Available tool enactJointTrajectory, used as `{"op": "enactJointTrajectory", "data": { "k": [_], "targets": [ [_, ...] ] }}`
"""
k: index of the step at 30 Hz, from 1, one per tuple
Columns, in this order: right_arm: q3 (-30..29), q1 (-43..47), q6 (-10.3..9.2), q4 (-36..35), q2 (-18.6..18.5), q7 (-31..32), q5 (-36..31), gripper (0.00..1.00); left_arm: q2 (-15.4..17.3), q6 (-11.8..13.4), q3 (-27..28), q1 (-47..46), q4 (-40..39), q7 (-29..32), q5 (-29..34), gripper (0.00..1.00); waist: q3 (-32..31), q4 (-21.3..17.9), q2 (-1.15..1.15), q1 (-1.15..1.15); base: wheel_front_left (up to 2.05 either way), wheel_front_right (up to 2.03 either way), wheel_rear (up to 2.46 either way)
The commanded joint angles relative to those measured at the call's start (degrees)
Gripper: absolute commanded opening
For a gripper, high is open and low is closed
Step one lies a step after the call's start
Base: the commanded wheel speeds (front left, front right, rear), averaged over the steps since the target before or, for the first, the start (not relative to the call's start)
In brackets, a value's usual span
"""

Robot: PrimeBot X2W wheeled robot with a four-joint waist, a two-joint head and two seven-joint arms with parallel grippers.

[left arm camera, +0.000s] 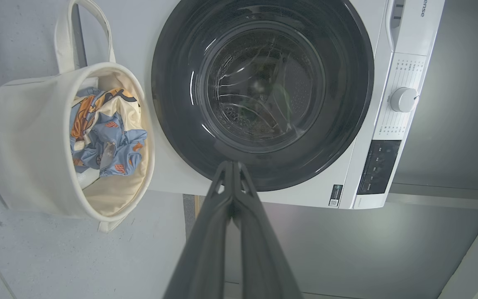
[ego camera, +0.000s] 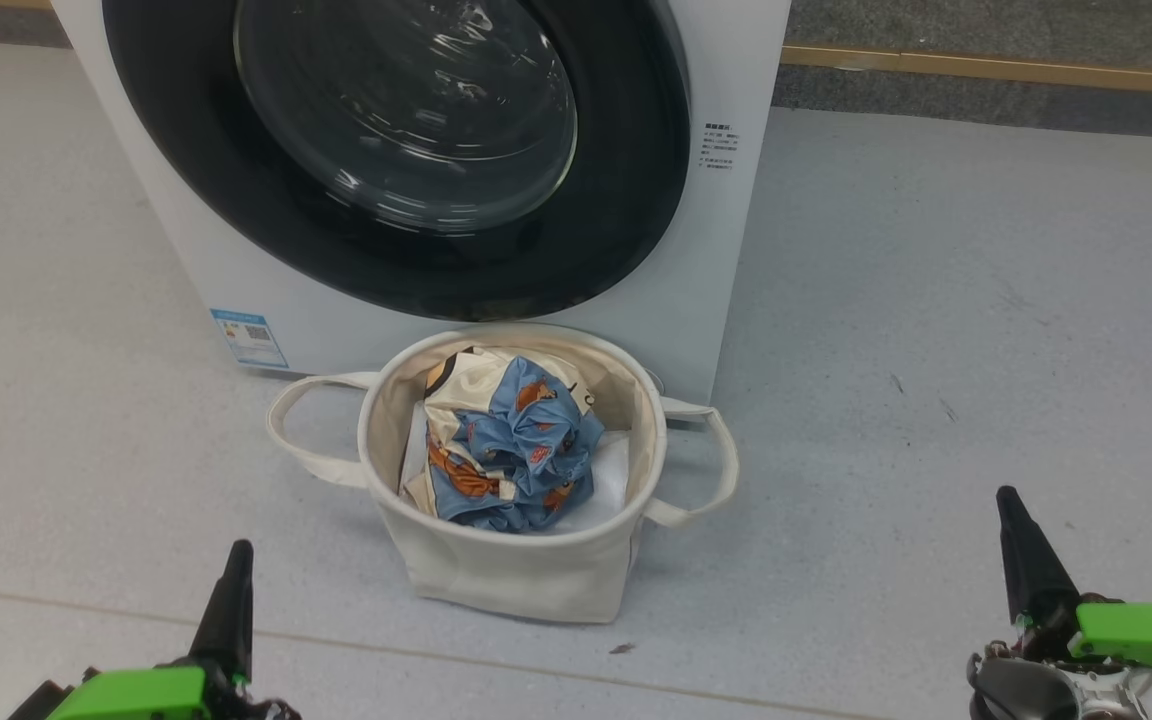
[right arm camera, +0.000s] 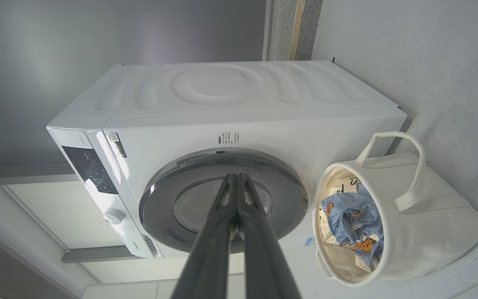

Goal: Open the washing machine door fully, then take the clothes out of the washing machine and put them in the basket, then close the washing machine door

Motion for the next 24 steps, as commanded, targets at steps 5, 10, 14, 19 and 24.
{"op": "enactJointTrajectory", "data": {
  "k": [5, 10, 14, 19, 24],
  "targets": [
    [1.1, -0.8, 0.01, -2.2, -0.6, 0.5, 0.3, 0.0, 0.8, -0.4, 1.9, -1.4, -2.1, 0.5, -0.2, 0.0, 0.0, 0.0, 0.0, 0.0, 0.0, 0.0, 0.0],
    [1.1, -0.8, 0.01, -2.2, -0.6, 0.5, 0.3, 0.0, 0.8, -0.4, 1.9, -1.4, -2.1, 0.5, -0.2, 0.0, 0.0, 0.0, 0.0, 0.0, 0.0, 0.0, 0.0],
    [1.1, -0.8, 0.01, -2.2, -0.6, 0.5, 0.3, 0.0, 0.8, -0.4, 1.9, -1.4, -2.1, 0.5, -0.2, 0.0, 0.0, 0.0, 0.0, 0.0, 0.0, 0.0, 0.0],
    [1.1, -0.8, 0.01, -2.2, -0.6, 0.5, 0.3, 0.0, 0.8, -0.4, 1.9, -1.4, -2.1, 0.5, -0.2, 0.0, 0.0, 0.0, 0.0, 0.0, 0.0, 0.0, 0.0],
    [1.1, -0.8, 0.01, -2.2, -0.6, 0.5, 0.3, 0.0, 0.8, -0.4, 1.9, -1.4, -2.1, 0.5, -0.2, 0.0, 0.0, 0.0, 0.0, 0.0, 0.0, 0.0, 0.0]
  ]
}}
